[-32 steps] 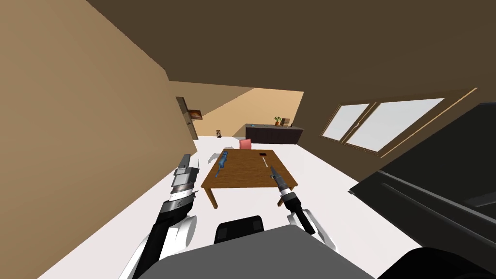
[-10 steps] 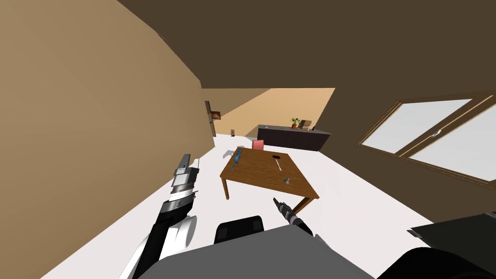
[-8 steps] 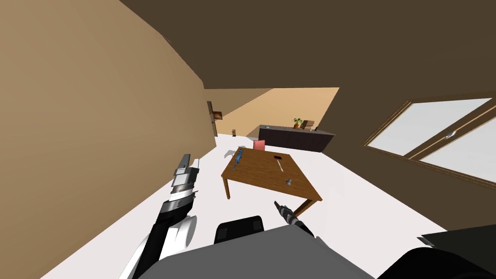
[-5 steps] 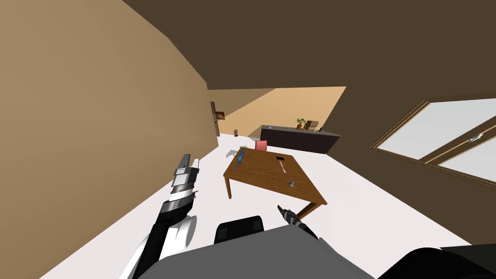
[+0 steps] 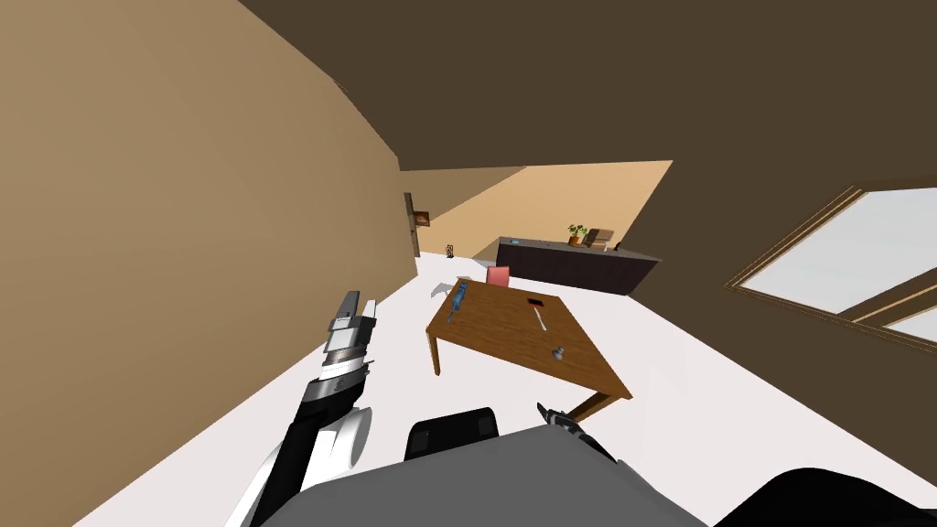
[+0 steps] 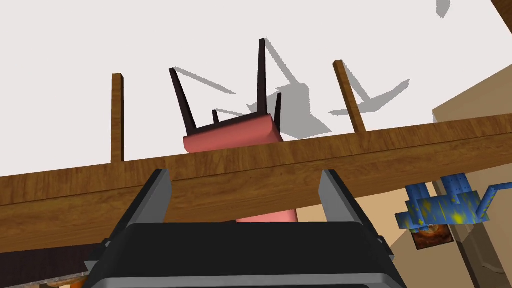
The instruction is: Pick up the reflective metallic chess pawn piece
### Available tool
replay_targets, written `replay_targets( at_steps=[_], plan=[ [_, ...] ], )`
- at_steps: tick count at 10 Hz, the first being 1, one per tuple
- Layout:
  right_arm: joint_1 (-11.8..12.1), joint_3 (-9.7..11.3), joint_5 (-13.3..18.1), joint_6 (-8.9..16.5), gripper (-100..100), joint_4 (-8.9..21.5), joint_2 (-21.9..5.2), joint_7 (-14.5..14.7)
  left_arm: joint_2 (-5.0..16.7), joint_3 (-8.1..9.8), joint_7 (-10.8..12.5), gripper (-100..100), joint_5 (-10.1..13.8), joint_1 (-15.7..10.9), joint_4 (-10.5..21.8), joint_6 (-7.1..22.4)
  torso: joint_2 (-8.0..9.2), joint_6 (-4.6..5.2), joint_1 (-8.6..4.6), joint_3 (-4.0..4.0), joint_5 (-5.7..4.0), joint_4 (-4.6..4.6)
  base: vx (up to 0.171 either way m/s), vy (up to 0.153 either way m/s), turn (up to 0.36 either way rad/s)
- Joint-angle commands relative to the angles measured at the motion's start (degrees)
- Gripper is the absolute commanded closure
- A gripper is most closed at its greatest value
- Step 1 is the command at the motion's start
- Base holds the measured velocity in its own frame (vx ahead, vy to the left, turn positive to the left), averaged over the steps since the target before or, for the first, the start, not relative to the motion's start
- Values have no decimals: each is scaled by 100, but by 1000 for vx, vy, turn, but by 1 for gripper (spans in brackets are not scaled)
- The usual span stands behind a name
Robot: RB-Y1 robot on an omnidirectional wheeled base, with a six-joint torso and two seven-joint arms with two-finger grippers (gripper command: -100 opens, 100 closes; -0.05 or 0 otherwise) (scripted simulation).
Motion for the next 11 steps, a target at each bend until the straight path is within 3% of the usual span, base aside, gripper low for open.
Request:
replay_targets(
  at_steps=[1,4,5,8,9,11],
  plan=[
    [-75,46,2,76,-100,264,-160,33,0,0,0,0,0,0,0,0,0,0,0,0,0,0,20,12,94],
    [-285,138,-35,331,-100,865,-577,124,0,0,0,0,0,0,0,0,-15,-4,-1,-8,1,-2,56,9,165],
    [-285,138,-35,331,-100,865,-577,124,0,0,0,0,0,0,0,0,-22,-3,-1,-12,1,-4,57,-1,25],
    [-508,213,-128,559,-100,1338,-1014,183,0,0,0,0,0,0,0,0,-17,-3,1,-9,1,-3,60,7,118],
    [-508,213,-128,559,-100,1338,-1014,183,0,0,0,0,0,0,0,0,-23,-3,-1,-13,1,-4,56,1,27],
    [-644,256,-195,690,-100,1588,-1309,215,0,0,0,0,0,0,0,0,-15,-2,0,-8,1,-3,53,1,96]
  ],
)
